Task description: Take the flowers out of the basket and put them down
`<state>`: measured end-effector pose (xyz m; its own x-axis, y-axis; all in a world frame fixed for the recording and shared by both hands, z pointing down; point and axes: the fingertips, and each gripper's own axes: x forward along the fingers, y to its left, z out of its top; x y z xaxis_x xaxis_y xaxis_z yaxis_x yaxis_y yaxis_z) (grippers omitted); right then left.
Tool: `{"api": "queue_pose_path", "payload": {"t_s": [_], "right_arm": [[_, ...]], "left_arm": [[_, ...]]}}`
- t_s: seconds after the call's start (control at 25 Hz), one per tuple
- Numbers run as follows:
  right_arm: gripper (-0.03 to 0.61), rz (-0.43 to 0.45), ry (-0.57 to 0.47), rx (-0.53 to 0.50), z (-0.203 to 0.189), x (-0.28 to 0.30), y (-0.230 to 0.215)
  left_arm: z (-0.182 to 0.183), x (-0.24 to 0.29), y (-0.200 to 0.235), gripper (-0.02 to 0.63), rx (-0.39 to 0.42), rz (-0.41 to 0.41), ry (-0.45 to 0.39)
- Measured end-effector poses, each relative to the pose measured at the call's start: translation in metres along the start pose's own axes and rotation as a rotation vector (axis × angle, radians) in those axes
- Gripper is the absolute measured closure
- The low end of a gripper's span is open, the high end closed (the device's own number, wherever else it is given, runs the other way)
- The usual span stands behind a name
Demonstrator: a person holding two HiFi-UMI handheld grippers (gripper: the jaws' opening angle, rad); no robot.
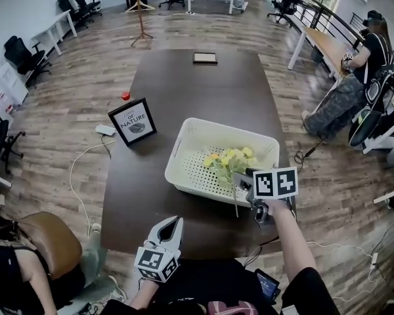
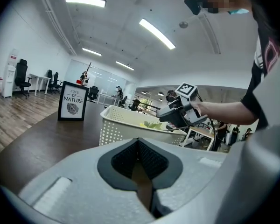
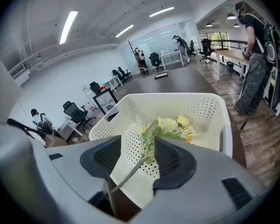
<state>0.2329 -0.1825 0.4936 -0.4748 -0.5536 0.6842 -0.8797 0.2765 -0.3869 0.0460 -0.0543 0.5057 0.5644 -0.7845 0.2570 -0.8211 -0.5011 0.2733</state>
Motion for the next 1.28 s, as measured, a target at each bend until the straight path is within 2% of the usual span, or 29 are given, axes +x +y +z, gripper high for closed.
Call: {"api": "queue_pose_path", "payload": {"t_s": [0.36, 0.48, 0.64, 0.88, 1.08, 1.28], "right_arm": [[0.327, -0.011, 0.140, 0.064, -0.013, 0.031, -0.021], [0.321, -0.006, 0.196, 0.088, -0.021, 0.039, -0.028], [0.337, -0.008, 0.218, 0.067, -0.022, 0.043, -0.029], [0.337, 0.016, 0.338, 0.096, -0.039, 0.063, -0.035], [0.347, 0.037, 0.365, 0.166, -0.040, 0.072, -0.036], [0.344, 0.093, 0.407, 0.259, -0.052, 0.084, -0.035]], "left_arm": [[0.003, -0.008, 0.017, 0.604, -0.029, 0.074, -0.026], [0.004, -0.008, 0.020, 0.604, -0.034, 0.087, -0.025], [0.005, -0.009, 0.025, 0.604, -0.053, 0.094, -0.025], [0.005, -0.007, 0.027, 0.604, -0.059, 0.103, -0.022], [0.006, -0.009, 0.034, 0.604, -0.066, 0.118, -0.016], [0.000, -0.008, 0.041, 0.604, -0.078, 0.123, -0.012]]}}
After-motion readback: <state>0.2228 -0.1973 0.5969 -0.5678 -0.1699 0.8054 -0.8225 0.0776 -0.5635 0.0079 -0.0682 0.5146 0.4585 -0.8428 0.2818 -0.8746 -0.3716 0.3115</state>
